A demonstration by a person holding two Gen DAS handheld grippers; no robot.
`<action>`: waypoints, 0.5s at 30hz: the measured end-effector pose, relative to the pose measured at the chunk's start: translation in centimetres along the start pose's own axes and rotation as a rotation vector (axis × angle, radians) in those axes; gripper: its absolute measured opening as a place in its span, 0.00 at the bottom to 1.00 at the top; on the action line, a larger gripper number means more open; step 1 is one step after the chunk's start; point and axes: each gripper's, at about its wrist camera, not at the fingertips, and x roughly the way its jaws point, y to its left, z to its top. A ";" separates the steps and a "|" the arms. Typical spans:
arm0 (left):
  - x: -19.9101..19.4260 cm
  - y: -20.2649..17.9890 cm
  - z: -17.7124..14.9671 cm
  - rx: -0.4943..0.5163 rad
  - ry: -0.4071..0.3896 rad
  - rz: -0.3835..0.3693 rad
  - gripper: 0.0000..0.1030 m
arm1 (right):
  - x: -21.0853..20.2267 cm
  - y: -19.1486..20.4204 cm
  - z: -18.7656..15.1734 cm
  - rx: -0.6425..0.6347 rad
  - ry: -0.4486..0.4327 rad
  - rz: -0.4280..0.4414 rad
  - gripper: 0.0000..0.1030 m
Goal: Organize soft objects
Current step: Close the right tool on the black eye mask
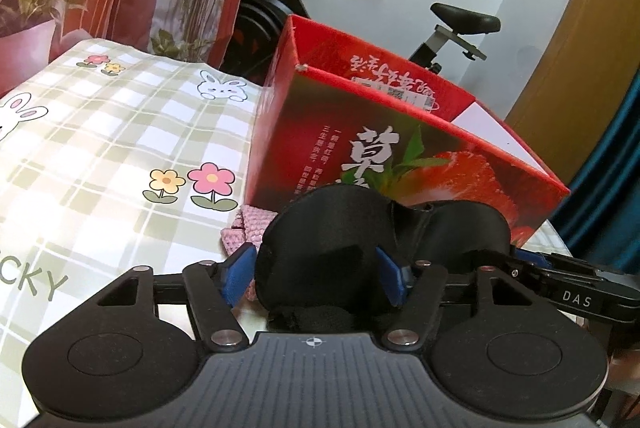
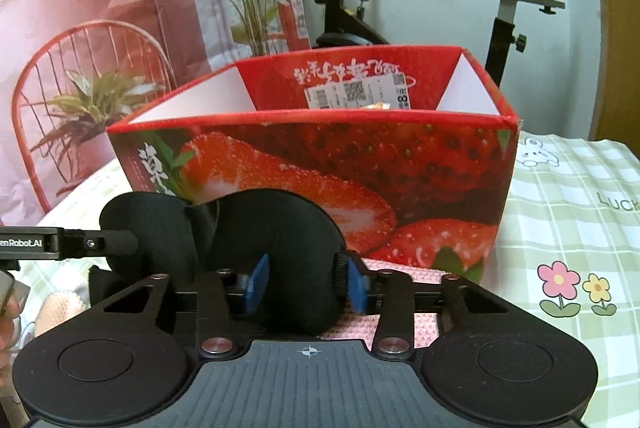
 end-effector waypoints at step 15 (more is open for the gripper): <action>-1.8 -0.5 -0.7 0.047 -0.028 -0.018 0.37 | -2.4 0.2 -0.7 -0.038 -0.099 0.058 0.17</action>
